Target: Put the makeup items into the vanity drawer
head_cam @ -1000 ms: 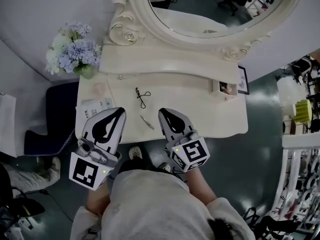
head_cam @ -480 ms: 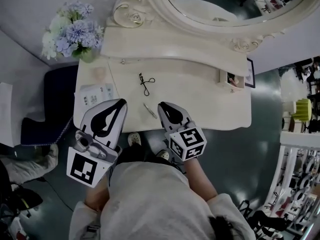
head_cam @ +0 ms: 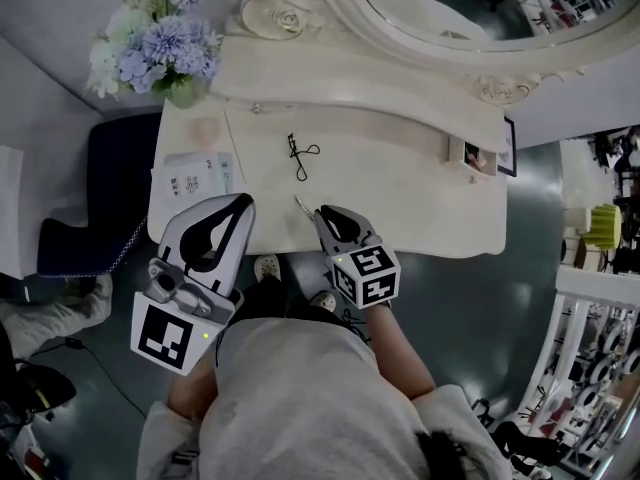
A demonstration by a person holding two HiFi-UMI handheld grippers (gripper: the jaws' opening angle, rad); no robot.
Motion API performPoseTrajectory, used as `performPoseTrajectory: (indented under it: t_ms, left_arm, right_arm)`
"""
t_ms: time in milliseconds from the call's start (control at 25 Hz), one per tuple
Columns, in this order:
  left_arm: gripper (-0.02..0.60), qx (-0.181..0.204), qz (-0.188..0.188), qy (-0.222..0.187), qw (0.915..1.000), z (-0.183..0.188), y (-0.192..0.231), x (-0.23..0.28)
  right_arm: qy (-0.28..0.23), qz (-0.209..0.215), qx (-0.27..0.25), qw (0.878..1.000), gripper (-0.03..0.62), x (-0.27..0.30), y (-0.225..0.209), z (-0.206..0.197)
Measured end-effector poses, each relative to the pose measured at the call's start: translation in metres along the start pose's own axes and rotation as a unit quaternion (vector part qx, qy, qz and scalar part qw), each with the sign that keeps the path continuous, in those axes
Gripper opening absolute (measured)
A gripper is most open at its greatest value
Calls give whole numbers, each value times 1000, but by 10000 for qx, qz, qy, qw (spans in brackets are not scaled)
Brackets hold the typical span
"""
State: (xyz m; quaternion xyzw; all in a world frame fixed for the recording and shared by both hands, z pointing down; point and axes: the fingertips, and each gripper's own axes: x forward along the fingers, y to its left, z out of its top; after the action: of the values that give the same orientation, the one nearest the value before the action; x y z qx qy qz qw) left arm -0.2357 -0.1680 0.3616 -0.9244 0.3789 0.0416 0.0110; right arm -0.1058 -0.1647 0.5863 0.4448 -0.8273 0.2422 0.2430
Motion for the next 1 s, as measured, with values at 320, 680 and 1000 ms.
performPoseTrajectory:
  t_ms: [320,680,1000]
  left_arm:
    - [14,-37,60,35,10000,-4,2,-7]
    - [14,-79,139,63,9999,-7,7,-13]
    - [14,-92,194,103,9997,-10,9,-15]
  right_arm:
    - [530,31,-104,9985,97,14,1,-28]
    - [868,81,-248,9959,129,24,4,-47]
    - [1006,-95,-581,9932,118,26,0,-53]
